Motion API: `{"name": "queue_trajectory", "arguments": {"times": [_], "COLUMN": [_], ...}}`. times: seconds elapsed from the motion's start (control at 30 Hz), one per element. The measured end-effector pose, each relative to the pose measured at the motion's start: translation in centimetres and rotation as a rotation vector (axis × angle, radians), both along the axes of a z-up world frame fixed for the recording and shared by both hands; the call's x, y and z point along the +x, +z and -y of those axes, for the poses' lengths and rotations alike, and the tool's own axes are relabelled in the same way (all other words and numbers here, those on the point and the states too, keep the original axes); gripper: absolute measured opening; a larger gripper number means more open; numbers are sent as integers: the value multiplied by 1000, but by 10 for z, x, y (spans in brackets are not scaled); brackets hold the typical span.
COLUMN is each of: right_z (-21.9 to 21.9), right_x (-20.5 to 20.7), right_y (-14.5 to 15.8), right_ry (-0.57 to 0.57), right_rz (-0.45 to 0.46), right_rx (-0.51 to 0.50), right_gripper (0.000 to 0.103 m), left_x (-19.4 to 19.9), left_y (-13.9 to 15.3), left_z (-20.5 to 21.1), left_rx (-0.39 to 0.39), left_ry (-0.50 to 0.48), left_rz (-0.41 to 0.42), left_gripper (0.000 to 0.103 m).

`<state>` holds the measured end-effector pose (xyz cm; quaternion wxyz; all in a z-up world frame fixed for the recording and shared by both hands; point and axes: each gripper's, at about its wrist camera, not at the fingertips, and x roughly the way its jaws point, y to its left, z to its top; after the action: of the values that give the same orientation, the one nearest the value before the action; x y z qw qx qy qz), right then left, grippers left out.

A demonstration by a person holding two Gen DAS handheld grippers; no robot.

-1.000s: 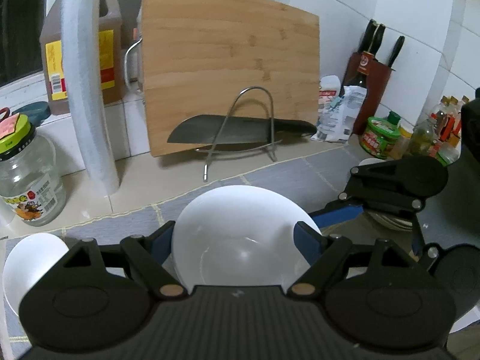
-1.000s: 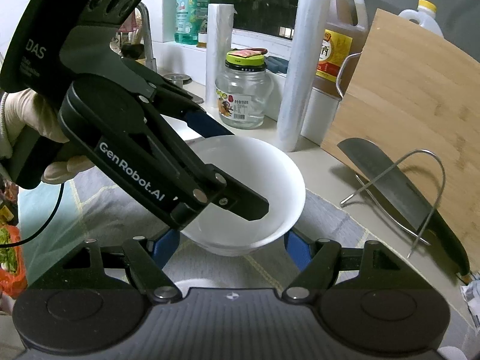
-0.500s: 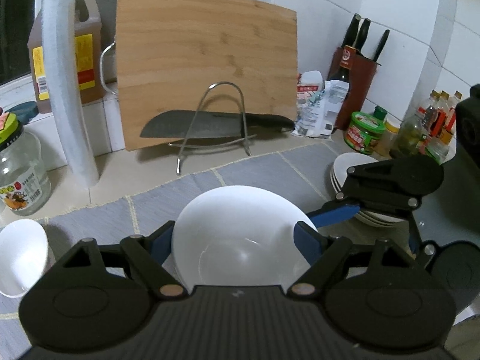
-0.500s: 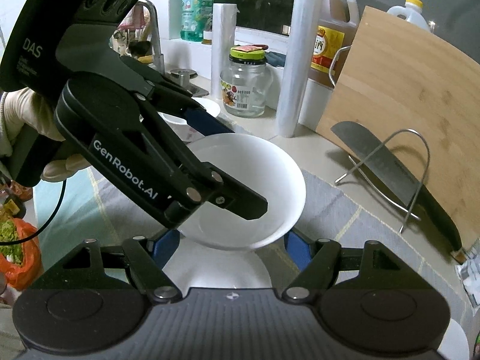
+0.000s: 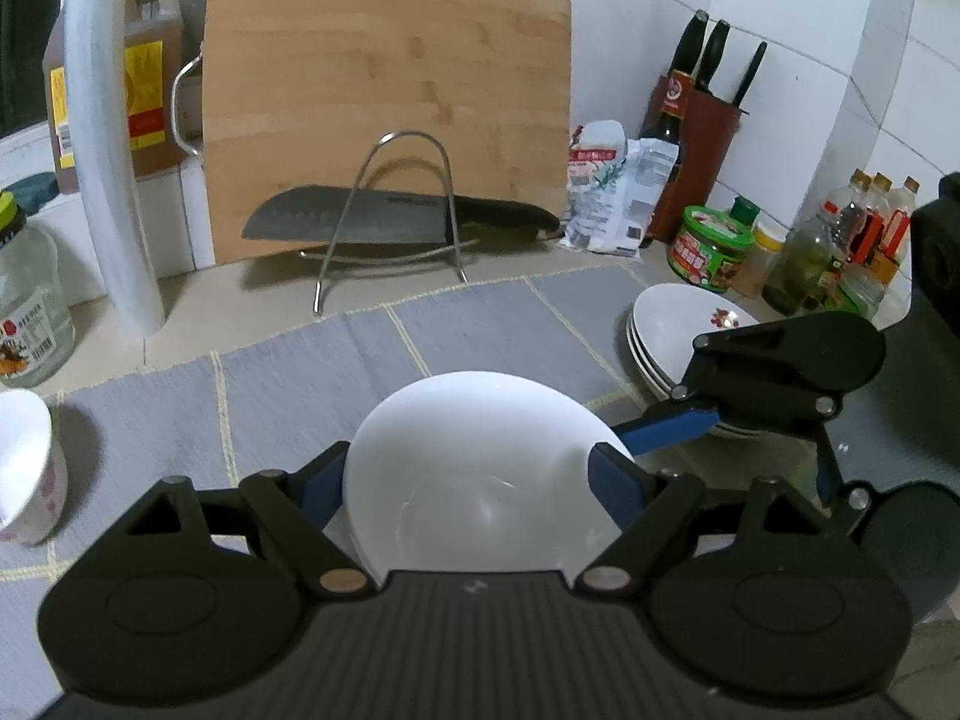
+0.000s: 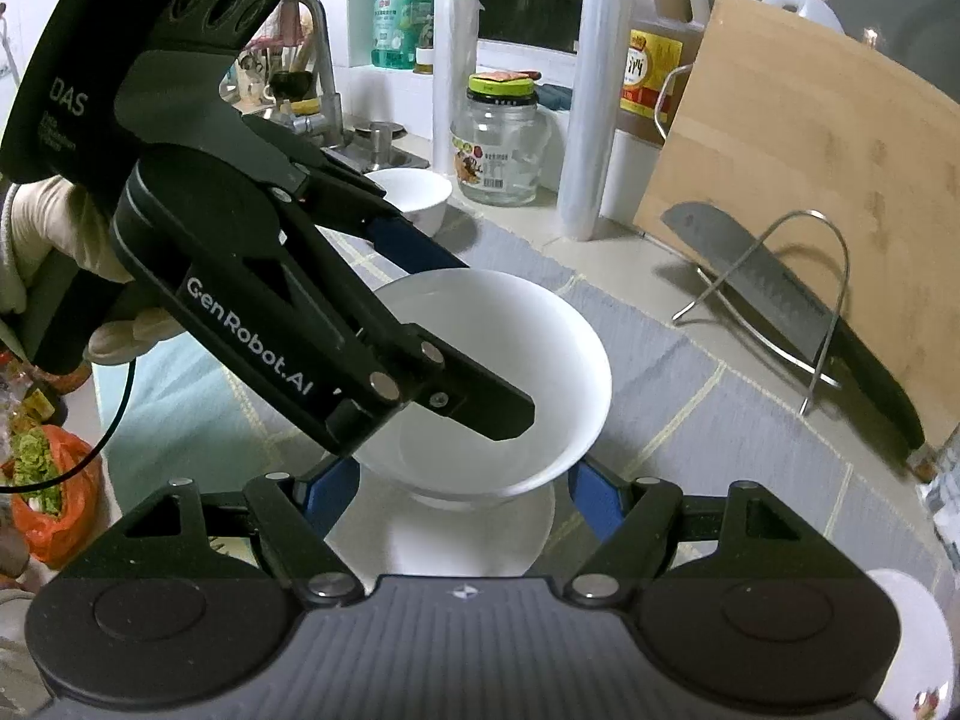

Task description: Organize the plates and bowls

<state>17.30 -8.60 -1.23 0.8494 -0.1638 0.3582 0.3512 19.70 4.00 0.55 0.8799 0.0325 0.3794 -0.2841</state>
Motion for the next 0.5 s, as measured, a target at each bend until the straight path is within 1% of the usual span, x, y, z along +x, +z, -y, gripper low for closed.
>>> {"name": "queue_trajectory", "arguments": {"times": [0.27,0.5], "right_z": [7,7], "right_x": [-11,-14], "right_y": [-5,-7], "right_ry": [6,10], "right_rz": [-30,-39], "right_rx": [10,8], "right_gripper": [81,81], "left_x": [-10,-14], "left_y": [-11,-15], "left_z": [5,6], "left_rx": [-1,-2], "left_ry": [8,15], "left_rz": [-39,-49], "left_gripper": [83,83]}}
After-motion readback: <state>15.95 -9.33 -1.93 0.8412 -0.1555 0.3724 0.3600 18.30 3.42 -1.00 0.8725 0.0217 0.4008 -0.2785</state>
